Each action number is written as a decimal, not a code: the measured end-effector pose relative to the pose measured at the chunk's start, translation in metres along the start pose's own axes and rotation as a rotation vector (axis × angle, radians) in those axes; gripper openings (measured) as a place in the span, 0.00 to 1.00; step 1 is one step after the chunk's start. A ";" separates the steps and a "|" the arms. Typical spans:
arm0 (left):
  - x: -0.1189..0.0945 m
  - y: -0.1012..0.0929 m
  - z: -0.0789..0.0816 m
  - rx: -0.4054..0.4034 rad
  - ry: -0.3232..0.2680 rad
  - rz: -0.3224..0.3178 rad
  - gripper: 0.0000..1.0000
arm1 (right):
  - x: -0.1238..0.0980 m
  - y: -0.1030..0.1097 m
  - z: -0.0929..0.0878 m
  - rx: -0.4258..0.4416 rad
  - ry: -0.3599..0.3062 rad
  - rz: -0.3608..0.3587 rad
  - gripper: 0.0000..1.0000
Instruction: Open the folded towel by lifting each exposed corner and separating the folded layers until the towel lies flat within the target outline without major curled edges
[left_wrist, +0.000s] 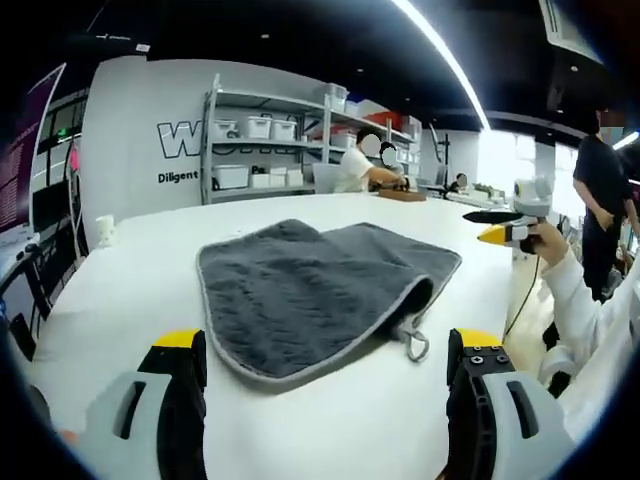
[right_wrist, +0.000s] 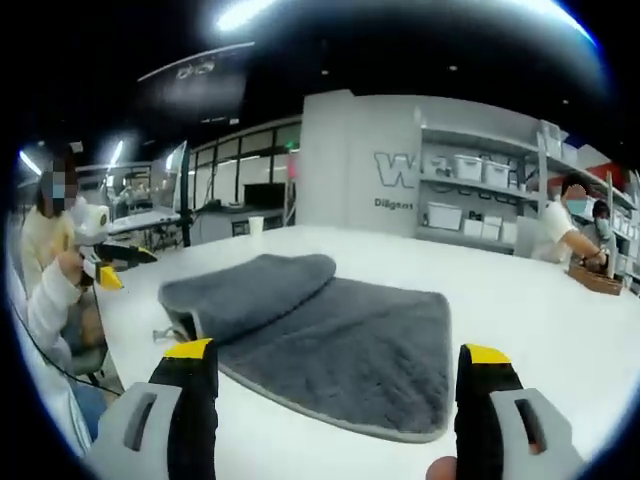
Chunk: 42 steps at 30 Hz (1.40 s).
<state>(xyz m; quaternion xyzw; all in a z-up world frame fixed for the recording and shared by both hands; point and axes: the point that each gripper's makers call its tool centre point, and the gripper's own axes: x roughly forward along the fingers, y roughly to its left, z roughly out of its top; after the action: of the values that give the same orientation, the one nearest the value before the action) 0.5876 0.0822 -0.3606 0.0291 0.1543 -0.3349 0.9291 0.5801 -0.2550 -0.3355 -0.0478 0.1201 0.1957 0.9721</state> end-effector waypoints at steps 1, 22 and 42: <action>0.001 0.001 -0.002 0.002 0.001 0.005 0.99 | -0.002 0.001 -0.002 0.000 0.016 0.003 0.99; 0.016 0.035 -0.031 0.183 0.119 0.102 0.93 | -0.032 0.014 -0.008 -0.010 0.128 -0.002 0.99; 0.015 0.059 -0.031 0.497 0.257 0.100 0.78 | -0.033 0.012 0.004 -0.014 0.089 -0.008 0.99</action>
<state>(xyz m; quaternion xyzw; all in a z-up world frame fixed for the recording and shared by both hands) 0.6277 0.1240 -0.3972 0.3057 0.1824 -0.3098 0.8816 0.5471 -0.2560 -0.3243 -0.0637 0.1617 0.1904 0.9662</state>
